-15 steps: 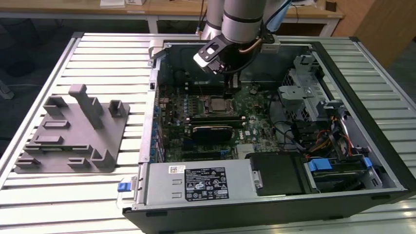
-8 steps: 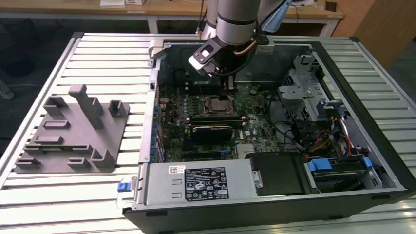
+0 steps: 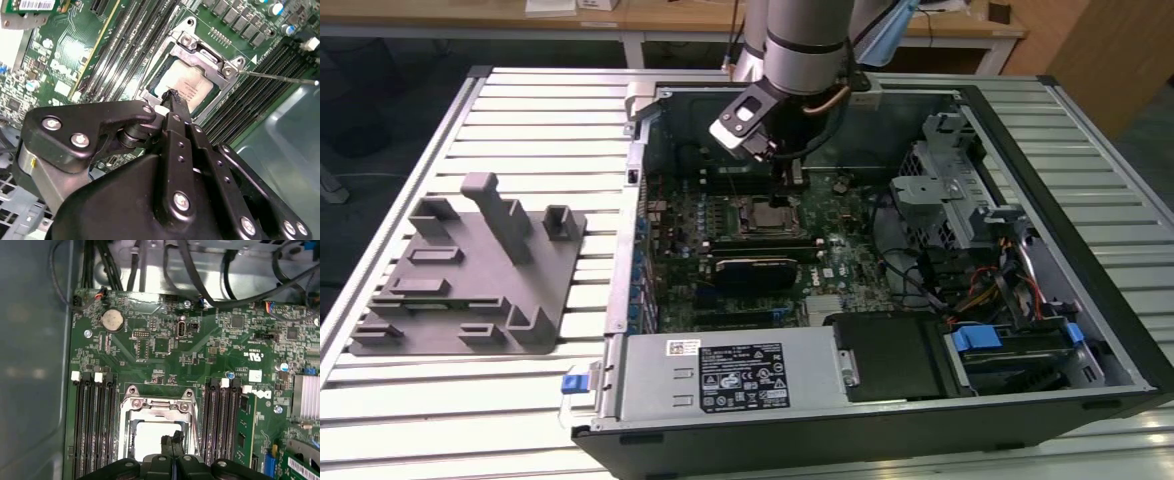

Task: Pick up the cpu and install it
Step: 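Close the cpu cover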

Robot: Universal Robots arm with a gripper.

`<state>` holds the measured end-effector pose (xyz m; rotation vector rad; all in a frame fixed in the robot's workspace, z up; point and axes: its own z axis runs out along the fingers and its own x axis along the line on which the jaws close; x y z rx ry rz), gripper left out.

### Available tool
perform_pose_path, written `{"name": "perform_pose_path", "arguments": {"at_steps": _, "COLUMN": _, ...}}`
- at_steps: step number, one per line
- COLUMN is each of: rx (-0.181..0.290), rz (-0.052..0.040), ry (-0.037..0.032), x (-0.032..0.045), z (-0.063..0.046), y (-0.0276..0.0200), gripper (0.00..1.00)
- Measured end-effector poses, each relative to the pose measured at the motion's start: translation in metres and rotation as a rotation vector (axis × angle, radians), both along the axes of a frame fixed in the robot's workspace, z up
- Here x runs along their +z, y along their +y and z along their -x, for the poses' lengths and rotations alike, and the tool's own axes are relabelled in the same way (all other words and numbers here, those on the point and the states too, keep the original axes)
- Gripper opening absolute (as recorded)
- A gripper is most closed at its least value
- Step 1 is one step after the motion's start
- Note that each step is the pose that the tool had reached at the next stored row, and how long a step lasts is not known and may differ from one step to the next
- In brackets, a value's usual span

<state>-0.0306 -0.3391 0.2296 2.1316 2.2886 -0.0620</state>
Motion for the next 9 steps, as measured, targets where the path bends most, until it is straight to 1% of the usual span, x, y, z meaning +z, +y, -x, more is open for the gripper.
{"name": "perform_pose_path", "arguments": {"at_steps": 9, "rx": 0.115, "rz": 0.0000, "ry": 0.0000, "x": -0.0010, "z": 0.0006, "y": 0.0000, "gripper": 0.11}}
